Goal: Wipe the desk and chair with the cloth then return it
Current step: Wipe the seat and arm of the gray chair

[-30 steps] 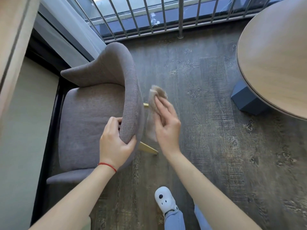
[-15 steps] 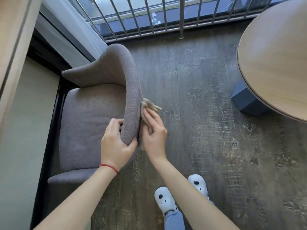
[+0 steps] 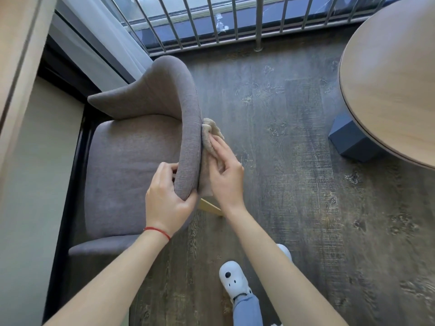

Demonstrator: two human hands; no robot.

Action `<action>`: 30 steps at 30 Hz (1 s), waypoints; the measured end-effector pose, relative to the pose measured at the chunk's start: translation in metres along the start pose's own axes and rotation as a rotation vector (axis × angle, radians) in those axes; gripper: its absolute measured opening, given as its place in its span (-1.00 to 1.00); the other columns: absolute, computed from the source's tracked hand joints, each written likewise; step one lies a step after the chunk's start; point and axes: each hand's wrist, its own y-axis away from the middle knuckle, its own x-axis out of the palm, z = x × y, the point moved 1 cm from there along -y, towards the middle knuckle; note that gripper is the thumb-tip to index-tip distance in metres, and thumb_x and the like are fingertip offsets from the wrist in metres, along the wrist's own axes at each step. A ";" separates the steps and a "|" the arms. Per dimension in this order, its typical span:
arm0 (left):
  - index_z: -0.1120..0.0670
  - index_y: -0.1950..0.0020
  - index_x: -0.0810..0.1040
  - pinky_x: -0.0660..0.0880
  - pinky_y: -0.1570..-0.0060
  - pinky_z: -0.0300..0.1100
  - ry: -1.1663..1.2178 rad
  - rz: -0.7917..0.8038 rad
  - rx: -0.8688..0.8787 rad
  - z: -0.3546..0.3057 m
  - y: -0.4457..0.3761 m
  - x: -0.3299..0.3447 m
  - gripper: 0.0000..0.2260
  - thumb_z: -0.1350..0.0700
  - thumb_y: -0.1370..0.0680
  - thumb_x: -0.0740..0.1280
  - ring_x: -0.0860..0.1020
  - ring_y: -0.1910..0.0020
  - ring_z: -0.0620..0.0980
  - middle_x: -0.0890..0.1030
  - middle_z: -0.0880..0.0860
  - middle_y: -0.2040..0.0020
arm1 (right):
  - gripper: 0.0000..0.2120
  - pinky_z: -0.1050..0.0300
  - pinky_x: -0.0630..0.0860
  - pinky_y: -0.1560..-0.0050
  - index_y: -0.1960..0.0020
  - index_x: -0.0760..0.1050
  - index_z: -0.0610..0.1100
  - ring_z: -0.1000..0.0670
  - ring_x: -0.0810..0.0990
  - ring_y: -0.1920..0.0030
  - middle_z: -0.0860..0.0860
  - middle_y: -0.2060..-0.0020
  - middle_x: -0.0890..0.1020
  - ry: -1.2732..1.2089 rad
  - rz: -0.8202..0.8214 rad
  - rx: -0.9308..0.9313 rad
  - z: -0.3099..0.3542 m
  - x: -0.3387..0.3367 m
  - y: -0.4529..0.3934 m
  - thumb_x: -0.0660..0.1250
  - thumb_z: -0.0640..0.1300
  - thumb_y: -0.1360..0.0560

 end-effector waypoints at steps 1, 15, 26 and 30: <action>0.08 0.06 0.40 0.33 0.26 -0.50 -0.003 -0.008 0.003 0.000 0.001 0.000 -0.71 0.03 -0.31 0.37 0.39 0.17 -0.19 0.45 -0.05 0.13 | -0.64 0.01 0.37 -0.42 -0.25 0.52 -0.24 0.02 0.47 -0.32 -0.05 -0.25 0.56 0.010 -0.012 0.072 -0.001 -0.003 -0.004 0.22 -0.45 -0.49; 0.03 0.07 0.38 0.31 0.30 -0.35 0.039 0.017 -0.004 0.001 0.000 0.000 -0.71 0.07 -0.28 0.38 0.43 0.19 -0.12 0.45 -0.05 0.14 | -0.62 0.23 0.46 -0.25 -0.37 0.41 -0.01 0.06 0.52 -0.24 0.16 -0.31 0.49 0.108 0.009 -0.161 -0.004 -0.001 0.060 0.24 -0.21 -0.56; 0.09 0.07 0.39 0.30 0.29 -0.40 -0.001 0.019 0.014 0.001 0.001 0.000 -0.72 0.08 -0.29 0.37 0.42 0.17 -0.07 0.42 -0.03 0.14 | -0.68 0.47 0.38 -0.03 -0.28 0.51 -0.15 -0.06 0.64 -0.09 -0.10 -0.13 0.67 0.119 -0.080 -0.006 0.015 0.010 -0.051 0.26 -0.29 -0.54; 0.04 0.08 0.37 0.29 0.25 -0.44 0.005 0.022 0.019 0.004 0.000 0.001 -0.73 0.09 -0.29 0.37 0.41 0.15 -0.09 0.43 -0.02 0.14 | -0.66 0.44 0.44 0.00 -0.28 0.50 -0.11 0.06 0.63 0.09 -0.16 -0.02 0.69 0.116 -0.096 -0.035 0.010 -0.007 -0.056 0.28 -0.28 -0.53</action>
